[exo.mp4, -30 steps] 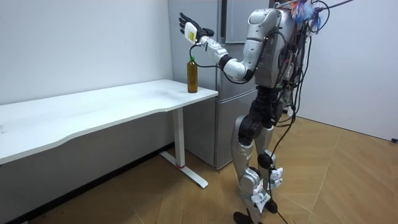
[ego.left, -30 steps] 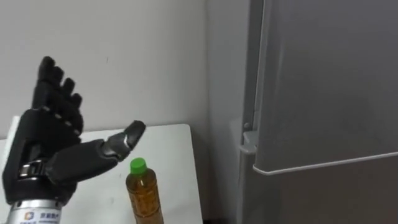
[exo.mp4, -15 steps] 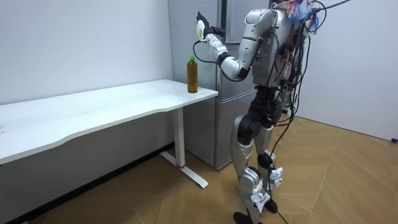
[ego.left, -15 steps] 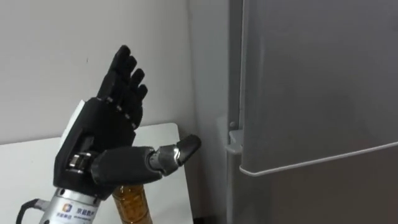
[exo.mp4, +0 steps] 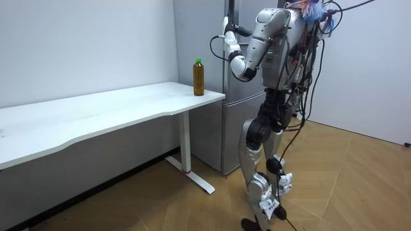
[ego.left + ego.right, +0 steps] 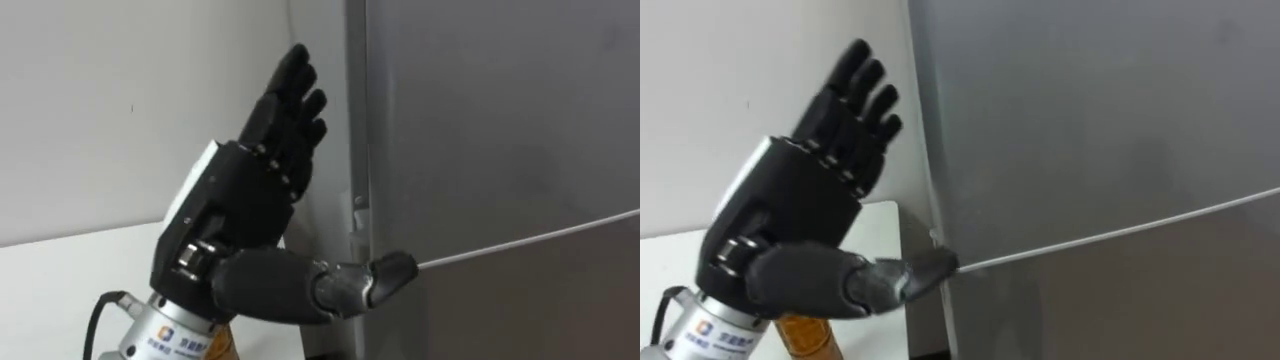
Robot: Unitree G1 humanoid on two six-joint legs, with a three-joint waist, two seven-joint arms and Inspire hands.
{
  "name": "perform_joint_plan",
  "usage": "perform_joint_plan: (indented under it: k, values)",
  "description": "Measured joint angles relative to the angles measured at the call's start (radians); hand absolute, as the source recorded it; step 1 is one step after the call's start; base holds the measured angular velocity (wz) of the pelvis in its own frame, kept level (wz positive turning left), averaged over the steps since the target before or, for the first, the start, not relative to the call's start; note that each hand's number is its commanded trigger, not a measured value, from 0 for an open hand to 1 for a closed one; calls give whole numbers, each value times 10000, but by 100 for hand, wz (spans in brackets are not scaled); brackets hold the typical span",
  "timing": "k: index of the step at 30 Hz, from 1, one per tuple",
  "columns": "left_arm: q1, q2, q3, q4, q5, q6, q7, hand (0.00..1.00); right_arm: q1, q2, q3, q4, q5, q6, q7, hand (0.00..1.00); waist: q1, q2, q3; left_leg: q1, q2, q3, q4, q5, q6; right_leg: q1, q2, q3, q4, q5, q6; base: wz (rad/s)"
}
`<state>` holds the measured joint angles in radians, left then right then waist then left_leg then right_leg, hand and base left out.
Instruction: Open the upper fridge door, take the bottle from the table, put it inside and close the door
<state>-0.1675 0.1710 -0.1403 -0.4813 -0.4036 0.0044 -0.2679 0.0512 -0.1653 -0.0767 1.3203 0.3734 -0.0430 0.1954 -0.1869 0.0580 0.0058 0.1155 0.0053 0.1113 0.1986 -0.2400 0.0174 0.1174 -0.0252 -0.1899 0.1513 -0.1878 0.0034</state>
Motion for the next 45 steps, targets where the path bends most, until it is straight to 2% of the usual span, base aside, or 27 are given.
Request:
perform_joint_plan:
  k: [6, 16, 17, 18, 19, 20, 24, 30, 36, 42, 43, 45]
  values:
    - [-298, -37, -18, -567, 925, 263, -265, 0, -13, -46, 329, 8, 405, 0, -5, 0, 10, 25, 6, -10, 0, 43, -16, 0, 0, -62, -1, 127, 5, 0, 0, -6]
    - [-470, -26, -239, -840, 912, 264, -167, 0, -167, -76, 579, 111, 497, -1, 23, 0, -20, 18, 9, -61, 30, -13, -113, 0, 0, -104, -22, 99, 18, 10, 17, 1]
    - [-470, -25, -246, -852, 912, 265, -173, 13, -173, -77, 581, 116, 497, 0, 44, 0, -20, 20, 8, -61, 30, -15, -114, 0, 0, -95, -22, 98, 19, 12, 19, 0]
    - [-470, -25, -256, -855, 899, 265, -171, 56, -173, -78, 604, 115, 508, 0, 49, 0, -25, 35, -1, -52, 31, -16, -115, 0, 0, -78, -22, 99, 14, 13, 21, 0]
    - [-469, -23, -290, -854, 883, 265, -160, 81, -172, -82, 672, 114, 553, 0, 54, 0, -28, 3, 25, -17, 30, -18, -117, 0, 0, -33, -24, 95, 6, 13, 22, 0]
    - [-470, -22, -311, -854, 879, 266, -142, 100, -174, -87, 734, 115, 579, -3, 54, 0, -27, 5, 25, -5, 31, -18, -117, 0, 0, -20, -23, 94, 6, 14, 22, 0]
    - [-469, -38, -301, -853, 807, 257, 228, 100, -229, -138, 955, 114, 577, -8, 96, 0, -8, 27, 30, -9, 29, -18, -116, 0, 1, 6, -27, 65, 6, 19, 31, 6]
    - [-400, -23, -390, -844, 610, -113, 389, 100, -249, -235, 1024, 119, 577, -3, 219, 0, 14, 102, 69, -5, 12, -8, -102, 6, 11, 41, -47, 66, 16, 27, 45, 4]
    - [-401, -32, -716, -708, 610, -99, 351, 100, -259, -322, 1264, 120, 810, -14, 226, 0, 2, 150, 110, -21, 6, 24, -104, 29, 50, 38, -26, 224, 33, 36, 55, 1]
    - [-402, 48, -1231, -695, 623, 24, -188, 100, -253, -376, 1342, 119, 937, -7, 246, 0, 3, 246, 96, -6, -15, 181, -116, 30, 49, 21, 0, 283, 13, 30, 46, -2]
    - [-402, 66, -1317, -694, 632, 30, -290, 93, -253, -376, 1348, 119, 943, -8, 254, 0, 6, 246, 96, -11, -12, 224, -106, 31, 48, 6, 3, 315, 7, 29, 44, -6]
    - [-402, 81, -1415, -694, 636, 58, -403, 71, -257, -374, 1365, 118, 975, -9, 254, 0, 8, 246, 95, -19, -12, 243, -98, 31, 47, -61, 3, 367, 2, 28, 43, -6]
